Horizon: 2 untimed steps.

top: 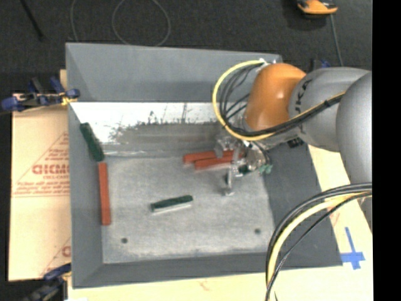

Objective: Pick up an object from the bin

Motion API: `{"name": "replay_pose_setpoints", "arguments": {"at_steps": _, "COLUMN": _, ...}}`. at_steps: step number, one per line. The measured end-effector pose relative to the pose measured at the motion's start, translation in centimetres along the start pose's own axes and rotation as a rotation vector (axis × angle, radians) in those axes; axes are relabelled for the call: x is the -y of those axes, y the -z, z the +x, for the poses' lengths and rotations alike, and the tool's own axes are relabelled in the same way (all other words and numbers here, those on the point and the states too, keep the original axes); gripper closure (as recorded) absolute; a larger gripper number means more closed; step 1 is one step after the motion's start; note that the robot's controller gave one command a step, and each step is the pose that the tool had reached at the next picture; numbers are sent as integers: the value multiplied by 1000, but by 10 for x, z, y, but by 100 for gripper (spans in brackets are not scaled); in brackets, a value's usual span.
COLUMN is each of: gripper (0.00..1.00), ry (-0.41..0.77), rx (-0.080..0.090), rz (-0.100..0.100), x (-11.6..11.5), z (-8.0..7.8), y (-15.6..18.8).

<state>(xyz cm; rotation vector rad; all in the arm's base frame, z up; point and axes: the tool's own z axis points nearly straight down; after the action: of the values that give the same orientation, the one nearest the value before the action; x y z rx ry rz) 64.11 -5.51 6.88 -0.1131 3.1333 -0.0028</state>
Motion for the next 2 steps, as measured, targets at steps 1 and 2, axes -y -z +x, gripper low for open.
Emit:
{"name": "replay_pose_setpoints", "arguments": {"at_steps": 1, "gripper": 0, "ry": 182, "rx": -2, "rz": 0, "x": -3, "z": 12, "y": 34}}
{"name": "replay_pose_setpoints", "arguments": {"at_steps": 2, "gripper": 0, "ry": 340, "rx": 2, "rz": 1, "x": 8, "z": 2, "y": 53}}
